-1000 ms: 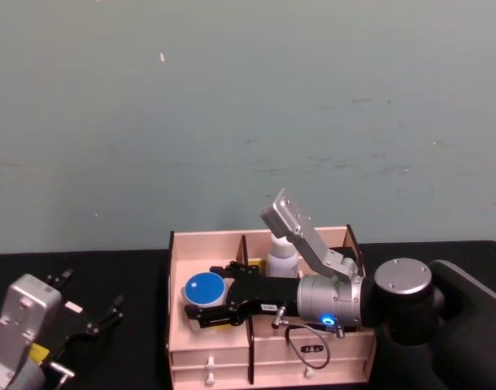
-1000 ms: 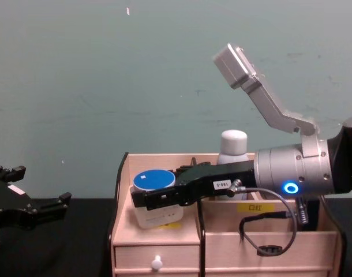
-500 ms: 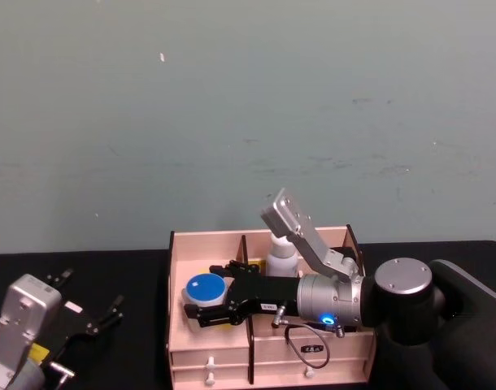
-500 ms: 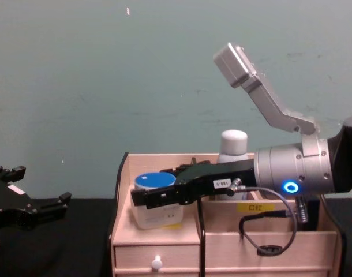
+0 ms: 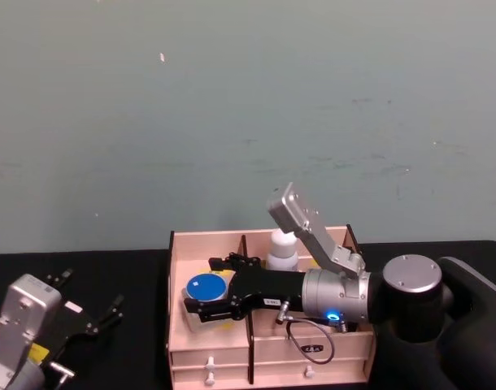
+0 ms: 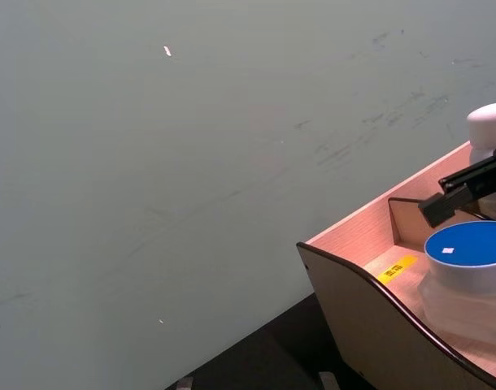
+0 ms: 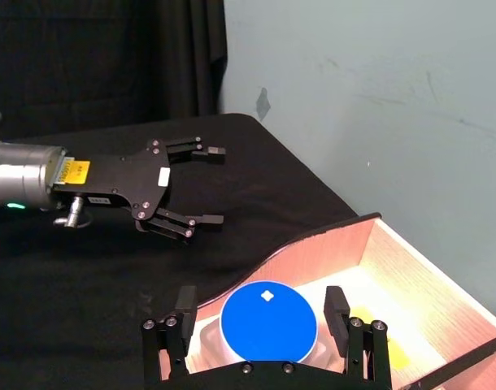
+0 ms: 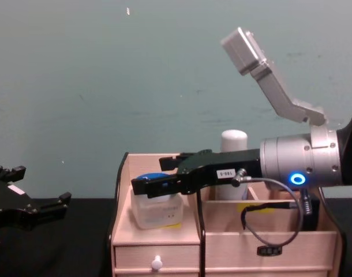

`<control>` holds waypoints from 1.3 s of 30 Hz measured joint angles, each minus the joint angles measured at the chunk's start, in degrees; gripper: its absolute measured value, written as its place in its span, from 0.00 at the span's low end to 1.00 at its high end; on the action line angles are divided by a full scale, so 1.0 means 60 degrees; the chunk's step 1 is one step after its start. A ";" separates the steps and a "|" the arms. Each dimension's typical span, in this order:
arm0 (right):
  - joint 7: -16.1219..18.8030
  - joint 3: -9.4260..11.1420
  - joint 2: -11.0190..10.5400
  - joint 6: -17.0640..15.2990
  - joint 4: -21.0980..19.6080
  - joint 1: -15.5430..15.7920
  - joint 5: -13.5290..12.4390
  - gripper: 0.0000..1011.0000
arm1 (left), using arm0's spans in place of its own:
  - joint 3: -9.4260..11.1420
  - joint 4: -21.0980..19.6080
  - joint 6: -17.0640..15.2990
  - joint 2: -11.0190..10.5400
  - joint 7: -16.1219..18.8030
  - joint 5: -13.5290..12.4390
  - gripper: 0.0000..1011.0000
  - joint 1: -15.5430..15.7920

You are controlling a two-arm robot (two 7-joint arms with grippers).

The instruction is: Pick up the facial cleanser and watermelon frost from the table and place them into the tiered storage box.

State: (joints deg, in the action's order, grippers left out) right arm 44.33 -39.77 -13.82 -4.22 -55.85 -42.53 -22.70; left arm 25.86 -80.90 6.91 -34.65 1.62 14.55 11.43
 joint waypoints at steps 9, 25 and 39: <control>-0.0041 0.0177 -0.0462 -0.0007 -0.0997 0.0397 -0.0215 0.99 | 0.0000 0.0000 0.0000 0.0000 0.0000 -0.0001 0.99 0.0000; -0.0908 0.0852 -0.2147 -0.0303 -0.4192 0.2210 -0.1023 0.99 | 0.0000 0.0000 0.0000 0.0000 0.0000 0.0000 0.99 0.0000; -0.2808 0.2046 -0.3253 -0.0252 -0.6147 0.4561 -0.1301 0.99 | 0.0000 0.0000 0.0000 0.0000 0.0001 0.0000 0.99 0.0000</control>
State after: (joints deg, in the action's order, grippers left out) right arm 27.49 -27.49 -33.34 -5.73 -92.74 -15.16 -30.51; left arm 25.86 -80.90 6.91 -34.64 1.62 14.55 11.43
